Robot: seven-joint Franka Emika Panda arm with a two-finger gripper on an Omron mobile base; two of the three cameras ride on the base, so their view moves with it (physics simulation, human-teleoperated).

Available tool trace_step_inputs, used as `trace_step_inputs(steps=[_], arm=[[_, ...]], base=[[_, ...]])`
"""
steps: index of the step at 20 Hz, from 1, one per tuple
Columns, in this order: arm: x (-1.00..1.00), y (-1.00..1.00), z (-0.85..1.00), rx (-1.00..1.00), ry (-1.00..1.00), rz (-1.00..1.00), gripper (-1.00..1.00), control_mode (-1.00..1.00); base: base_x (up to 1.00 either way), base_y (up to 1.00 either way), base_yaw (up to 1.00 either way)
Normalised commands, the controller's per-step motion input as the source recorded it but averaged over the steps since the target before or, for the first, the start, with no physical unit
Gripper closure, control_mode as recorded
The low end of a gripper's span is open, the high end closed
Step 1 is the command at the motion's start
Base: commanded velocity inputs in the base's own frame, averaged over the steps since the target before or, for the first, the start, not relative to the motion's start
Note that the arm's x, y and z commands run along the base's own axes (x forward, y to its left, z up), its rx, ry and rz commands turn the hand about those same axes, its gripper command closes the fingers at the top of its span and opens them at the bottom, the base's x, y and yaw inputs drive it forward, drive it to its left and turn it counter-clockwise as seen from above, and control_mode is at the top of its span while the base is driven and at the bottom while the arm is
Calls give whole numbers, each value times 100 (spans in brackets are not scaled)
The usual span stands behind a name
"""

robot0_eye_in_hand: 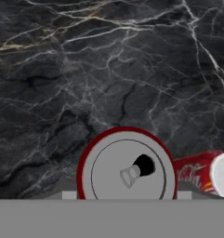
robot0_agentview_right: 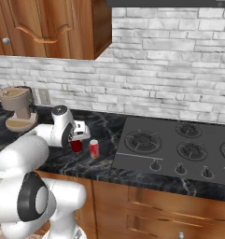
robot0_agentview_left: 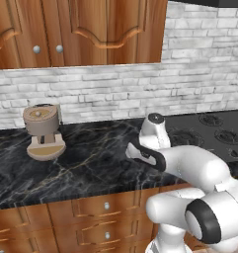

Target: Four empty soda cans are scattered around the kitchen. Gather all the cans and cluster them next to the stove for recycling.

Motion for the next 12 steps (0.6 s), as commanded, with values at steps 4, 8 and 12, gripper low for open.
trace_step_inputs(steps=[4, 8, 12], arm=[[9, -14, -14, 0, 0, 2, 100, -100], [11, -6, -16, 0, 0, 1, 100, -100], [16, 0, -24, 0, 0, 0, 100, -100]], base=[[0, 0, 0], [0, 0, 0], [0, 0, 0]])
